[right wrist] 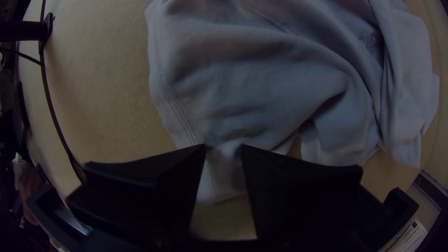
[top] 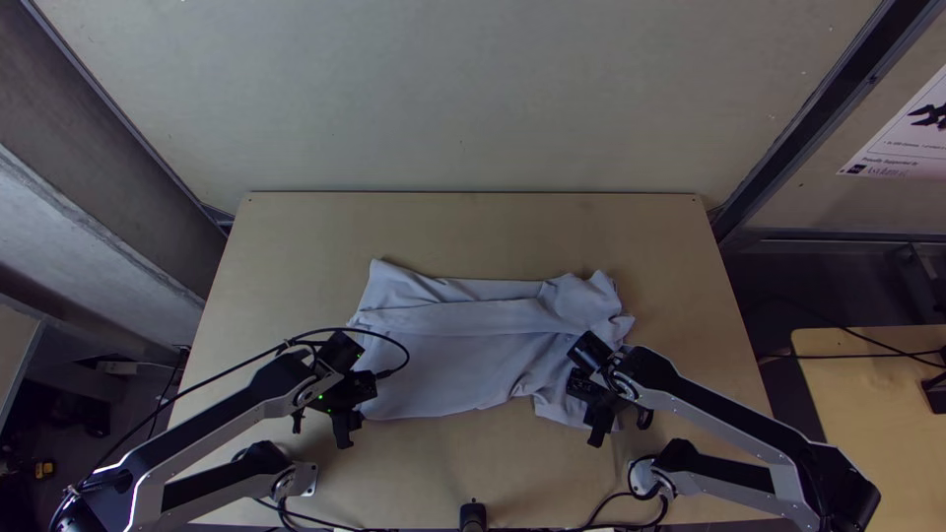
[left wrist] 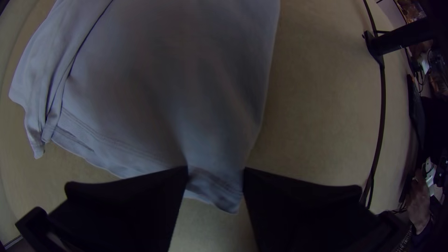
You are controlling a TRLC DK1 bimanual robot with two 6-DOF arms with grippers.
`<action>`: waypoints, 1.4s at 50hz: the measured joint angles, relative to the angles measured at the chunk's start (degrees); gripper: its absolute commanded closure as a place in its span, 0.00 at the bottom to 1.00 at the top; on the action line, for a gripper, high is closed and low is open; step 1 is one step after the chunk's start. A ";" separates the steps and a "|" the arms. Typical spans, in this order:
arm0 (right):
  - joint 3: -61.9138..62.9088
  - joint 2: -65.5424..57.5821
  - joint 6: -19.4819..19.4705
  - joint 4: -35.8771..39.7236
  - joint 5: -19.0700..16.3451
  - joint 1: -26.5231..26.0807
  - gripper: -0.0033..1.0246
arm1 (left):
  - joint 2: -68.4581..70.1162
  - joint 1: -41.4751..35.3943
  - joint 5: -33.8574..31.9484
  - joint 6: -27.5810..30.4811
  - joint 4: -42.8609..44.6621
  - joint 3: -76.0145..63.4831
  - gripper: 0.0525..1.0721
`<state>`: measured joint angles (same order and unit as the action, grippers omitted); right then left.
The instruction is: Fold the t-shirt
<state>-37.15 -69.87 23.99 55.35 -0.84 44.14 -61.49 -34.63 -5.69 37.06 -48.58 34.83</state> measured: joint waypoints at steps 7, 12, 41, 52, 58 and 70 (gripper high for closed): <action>0.37 -0.42 0.07 -0.85 -0.02 0.11 0.97 | 0.50 0.31 0.24 0.17 0.98 -0.79 0.79; 0.59 -0.74 0.09 -0.94 -0.02 0.11 0.97 | 1.20 0.46 0.42 0.55 1.90 -1.46 0.84; -3.52 4.98 0.28 4.02 -4.17 -1.75 0.97 | 10.12 7.80 0.15 5.68 1.44 -3.52 0.96; -5.68 6.88 0.28 5.86 -5.46 -2.99 0.97 | 10.51 11.37 -2.16 6.32 -1.99 -1.14 0.96; -6.29 7.52 0.28 6.73 -5.66 -4.79 0.97 | 10.51 12.83 -2.71 6.51 -2.97 1.14 0.96; -10.88 7.48 0.96 6.93 -6.29 -9.31 0.97 | 8.17 14.78 -2.89 6.56 -2.93 4.48 0.96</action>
<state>-48.03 -62.39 24.95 62.28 -7.14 34.83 -53.32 -19.86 -8.58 43.62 -51.51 39.31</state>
